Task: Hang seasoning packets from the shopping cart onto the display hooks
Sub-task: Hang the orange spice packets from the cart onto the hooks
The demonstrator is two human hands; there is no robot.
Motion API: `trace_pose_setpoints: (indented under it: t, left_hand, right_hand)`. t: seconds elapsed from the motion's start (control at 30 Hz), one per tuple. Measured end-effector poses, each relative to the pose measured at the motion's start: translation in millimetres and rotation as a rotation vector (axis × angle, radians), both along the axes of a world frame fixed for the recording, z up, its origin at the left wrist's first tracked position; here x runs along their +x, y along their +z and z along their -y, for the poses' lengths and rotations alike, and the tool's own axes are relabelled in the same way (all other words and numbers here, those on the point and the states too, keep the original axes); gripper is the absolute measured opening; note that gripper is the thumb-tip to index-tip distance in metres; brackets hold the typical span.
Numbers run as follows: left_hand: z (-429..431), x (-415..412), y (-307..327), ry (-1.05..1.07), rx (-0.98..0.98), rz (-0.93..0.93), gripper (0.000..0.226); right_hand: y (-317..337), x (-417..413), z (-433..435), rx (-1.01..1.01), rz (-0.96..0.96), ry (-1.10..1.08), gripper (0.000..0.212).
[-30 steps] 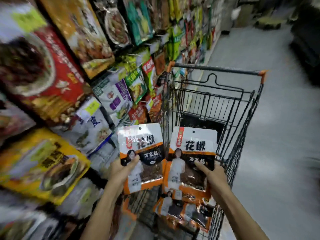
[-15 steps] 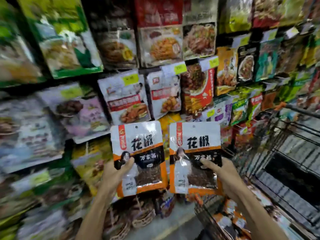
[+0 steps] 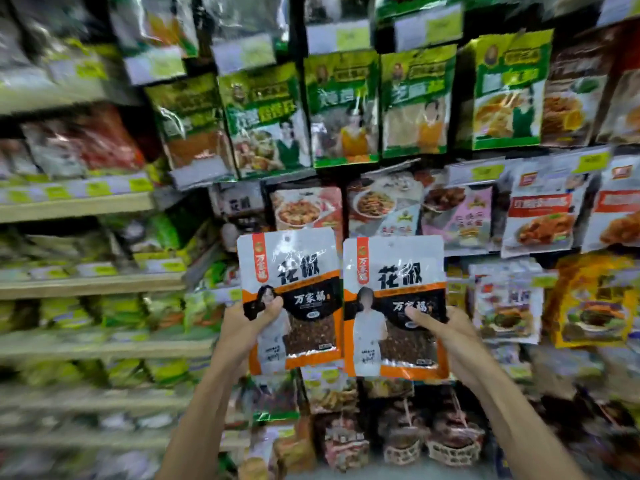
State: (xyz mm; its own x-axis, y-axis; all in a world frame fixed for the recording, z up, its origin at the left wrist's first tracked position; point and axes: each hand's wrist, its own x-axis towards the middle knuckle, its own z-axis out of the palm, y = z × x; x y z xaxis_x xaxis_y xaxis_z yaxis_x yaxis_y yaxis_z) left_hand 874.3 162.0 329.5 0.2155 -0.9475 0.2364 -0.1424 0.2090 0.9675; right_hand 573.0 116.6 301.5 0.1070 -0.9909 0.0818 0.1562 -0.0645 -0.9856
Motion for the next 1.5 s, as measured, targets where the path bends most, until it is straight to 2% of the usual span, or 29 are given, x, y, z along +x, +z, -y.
trace_pose_setpoints:
  t: [0.07, 0.13, 0.23, 0.27, 0.33, 0.4, 0.43, 0.53, 0.6, 0.77, 0.97, 1.13, 1.27, 1.33, 1.47, 1.5]
  left_hand:
    - [-16, 44, 6, 0.037, 0.01, -0.002, 0.033]
    - [-29, 83, 12, 0.08, 0.022, -0.002, 0.043]
    - [-41, 127, 19, 0.193, 0.005, 0.017, 0.048]
    - [-42, 140, 21, 0.237, 0.0, 0.023, 0.044]
    - [-41, 163, 24, 0.291, -0.026, 0.033, 0.021]
    - [-35, 184, 26, 0.344, -0.05, 0.046, 0.042]
    - [-30, 194, 27, 0.375, -0.056, 0.045, 0.042]
    - [-15, 218, 33, 0.379, -0.097, 0.036, 0.024]
    - [1, 231, 37, 0.406, -0.122, 0.012, 0.021]
    - [36, 253, 43, 0.367, -0.145, 0.019, 0.041]
    - [65, 265, 41, 0.346, -0.134, 0.023, 0.032]
    - [80, 274, 40, 0.36, -0.167, 0.065, 0.049]
    - [92, 288, 39, 0.264, -0.188, 0.08, 0.049]
    - [98, 292, 36, 0.218, -0.199, 0.069, 0.045]
    - [111, 300, 28, 0.144, -0.189, 0.038, 0.039]
    - [114, 302, 26, 0.131, -0.171, 0.027, 0.042]
  right_hand:
    - [2, 48, 0, -0.005, -0.01, 0.046, 0.054]
    - [8, 90, -2, -0.021, -0.003, 0.084, 0.034]
    - [18, 142, 5, -0.02, -0.02, 0.147, 0.027]
    - [20, 157, 10, -0.017, -0.031, 0.152, 0.026]
    - [26, 184, 24, -0.016, -0.041, 0.156, 0.018]
    - [32, 208, 41, -0.028, -0.051, 0.174, 0.007]
    - [35, 219, 50, -0.037, -0.058, 0.187, 0.007]
    - [43, 249, 84, -0.082, -0.067, 0.198, 0.03]
    - [48, 266, 106, -0.083, -0.069, 0.202, 0.037]
    - [55, 299, 151, -0.116, -0.062, 0.194, 0.006]
    - [57, 318, 177, -0.149, -0.055, 0.199, 0.01]
    - [51, 328, 190, -0.129, -0.056, 0.146, 0.008]
    - [47, 333, 197, -0.132, -0.063, 0.111, 0.007]
    - [47, 336, 202, -0.129, -0.059, 0.092, 0.019]
    - [55, 347, 211, -0.083, -0.071, 0.07, 0.057]
    - [54, 350, 214, -0.082, -0.073, 0.054, 0.057]
